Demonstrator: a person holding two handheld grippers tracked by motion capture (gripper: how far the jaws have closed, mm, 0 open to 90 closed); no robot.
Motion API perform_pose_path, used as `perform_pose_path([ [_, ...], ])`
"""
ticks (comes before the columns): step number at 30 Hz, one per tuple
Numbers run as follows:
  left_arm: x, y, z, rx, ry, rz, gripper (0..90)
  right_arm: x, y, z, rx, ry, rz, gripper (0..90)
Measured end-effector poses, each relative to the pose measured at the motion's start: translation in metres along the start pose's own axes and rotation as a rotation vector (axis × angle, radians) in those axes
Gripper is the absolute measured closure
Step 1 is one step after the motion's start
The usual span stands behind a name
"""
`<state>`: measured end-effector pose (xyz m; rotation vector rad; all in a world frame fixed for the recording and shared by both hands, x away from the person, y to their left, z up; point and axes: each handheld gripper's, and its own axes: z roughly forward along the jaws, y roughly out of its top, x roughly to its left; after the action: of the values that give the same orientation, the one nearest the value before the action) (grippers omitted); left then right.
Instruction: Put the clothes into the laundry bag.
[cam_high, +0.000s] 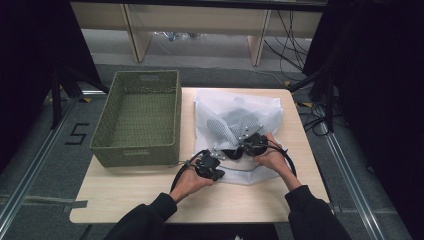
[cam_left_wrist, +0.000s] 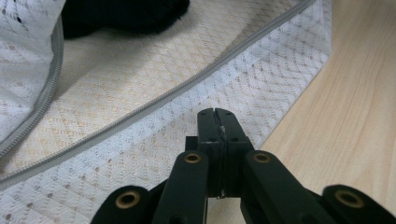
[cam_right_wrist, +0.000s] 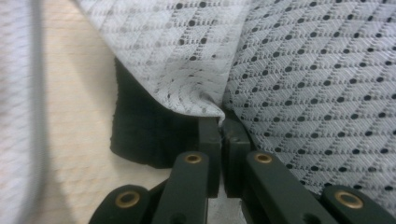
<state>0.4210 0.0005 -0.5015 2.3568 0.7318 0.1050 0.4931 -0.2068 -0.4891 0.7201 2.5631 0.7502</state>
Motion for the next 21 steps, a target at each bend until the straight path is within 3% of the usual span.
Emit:
perform_pose_path([
  [21, 0.0, 0.0, -0.001, 0.002, 0.009, -0.001, 88.3, -0.034, 0.001, 0.012, 0.007, -0.091, 0.04, 89.6],
])
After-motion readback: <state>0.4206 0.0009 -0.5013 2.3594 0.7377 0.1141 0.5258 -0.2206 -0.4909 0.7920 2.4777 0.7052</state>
